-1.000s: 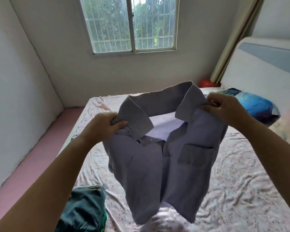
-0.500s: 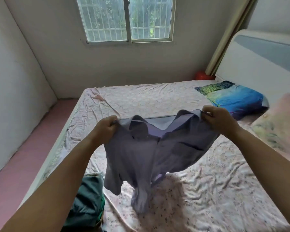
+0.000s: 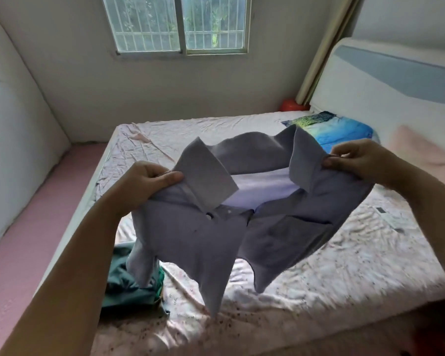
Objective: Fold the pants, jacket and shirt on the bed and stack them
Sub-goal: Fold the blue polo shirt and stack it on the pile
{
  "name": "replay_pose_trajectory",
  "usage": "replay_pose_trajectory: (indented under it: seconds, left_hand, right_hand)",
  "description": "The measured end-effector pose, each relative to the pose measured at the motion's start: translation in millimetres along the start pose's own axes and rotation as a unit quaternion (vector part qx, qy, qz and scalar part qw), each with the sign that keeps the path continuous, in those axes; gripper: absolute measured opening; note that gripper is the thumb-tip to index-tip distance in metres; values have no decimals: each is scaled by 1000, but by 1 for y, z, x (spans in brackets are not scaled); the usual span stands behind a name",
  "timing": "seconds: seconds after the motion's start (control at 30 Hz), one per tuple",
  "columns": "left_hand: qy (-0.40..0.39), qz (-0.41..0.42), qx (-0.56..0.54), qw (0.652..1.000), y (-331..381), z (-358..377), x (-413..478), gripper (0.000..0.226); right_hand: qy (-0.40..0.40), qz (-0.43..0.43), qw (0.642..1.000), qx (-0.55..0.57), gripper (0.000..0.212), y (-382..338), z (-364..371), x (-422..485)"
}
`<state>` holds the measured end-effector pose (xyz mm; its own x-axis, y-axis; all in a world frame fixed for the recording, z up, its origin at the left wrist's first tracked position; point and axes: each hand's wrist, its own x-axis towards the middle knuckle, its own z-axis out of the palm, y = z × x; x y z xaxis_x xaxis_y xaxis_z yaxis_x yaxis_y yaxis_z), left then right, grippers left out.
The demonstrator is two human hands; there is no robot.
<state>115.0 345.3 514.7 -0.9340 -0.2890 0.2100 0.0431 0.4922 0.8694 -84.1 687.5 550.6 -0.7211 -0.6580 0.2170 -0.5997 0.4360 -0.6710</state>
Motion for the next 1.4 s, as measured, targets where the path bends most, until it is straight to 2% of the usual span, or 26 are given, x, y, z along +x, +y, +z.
replay_pose_trajectory:
  seconds: [0.03, 0.13, 0.17, 0.33, 0.5, 0.7, 0.87, 1.07, 1.17, 1.3, 1.4]
  left_hand:
    - [-6, -1, 4, 1000, 0, -2, -4, 46]
    - [-23, 11, 59, 998, 1, -5, -9, 78]
    - [-24, 15, 73, 997, -1, -5, -8, 81]
    - [-11, 16, 140, 990, -24, 6, 10, 52]
    - [-9, -36, 214, 976, -109, 42, 47, 46]
    - [-31, -201, 231, 951, -236, 116, 76, 46]
    - [-48, -302, 235, 923, -325, 168, 99, 44]
    - [-69, -307, 265, 912, -433, 205, 140, 41]
    - [-52, -300, 250, 919, -485, 227, 152, 38]
    - [-12, -300, 233, 925, -546, 239, 167, 24]
    - [24, -256, 252, 933, -570, 229, 200, 26]
  right_hand:
    - [-3, 3, 1000, 1, 33, -3, -3, -5]
    - [-6, 8, 1000, -10, 28, -10, -7, -10]
    - [-7, 10, 1000, -19, 23, -10, -7, -8]
    - [-30, 17, 997, -62, 25, 8, 9, 20]
    - [-75, 64, 991, -85, 22, 81, 66, 70]
    - [-145, 110, 980, -80, 27, 205, 174, 126]
    - [-191, 160, 964, -95, 17, 288, 258, 158]
    - [-170, 202, 956, -125, 16, 380, 342, 192]
    - [-175, 203, 954, -138, 14, 423, 384, 206]
    - [-173, 184, 953, -168, 15, 462, 427, 229]
    - [-152, 150, 957, -198, 15, 478, 443, 261]
